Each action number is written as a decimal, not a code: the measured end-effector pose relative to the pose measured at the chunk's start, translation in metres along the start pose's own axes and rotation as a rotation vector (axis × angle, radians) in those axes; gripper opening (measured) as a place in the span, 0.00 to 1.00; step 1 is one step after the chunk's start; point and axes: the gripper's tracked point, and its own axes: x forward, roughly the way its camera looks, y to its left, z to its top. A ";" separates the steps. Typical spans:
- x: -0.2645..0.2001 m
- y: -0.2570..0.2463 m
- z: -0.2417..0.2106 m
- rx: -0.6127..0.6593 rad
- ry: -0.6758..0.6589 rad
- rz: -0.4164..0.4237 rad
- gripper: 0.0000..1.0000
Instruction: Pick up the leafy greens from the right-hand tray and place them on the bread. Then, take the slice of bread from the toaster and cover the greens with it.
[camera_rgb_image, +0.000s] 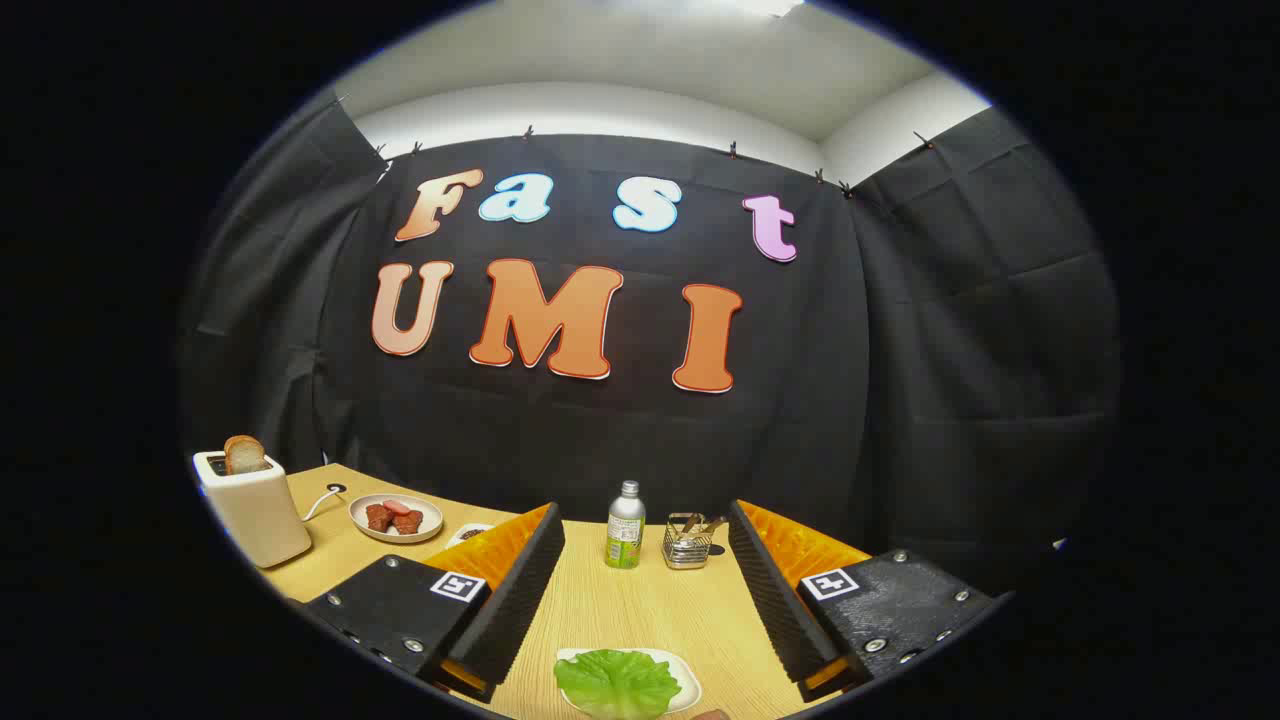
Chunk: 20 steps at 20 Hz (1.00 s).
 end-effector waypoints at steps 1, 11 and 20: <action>0.000 0.000 0.000 0.000 -0.001 0.004 0.99; -0.003 0.001 0.000 -0.003 0.007 0.025 0.99; -0.002 0.002 -0.002 -0.007 0.008 0.030 0.99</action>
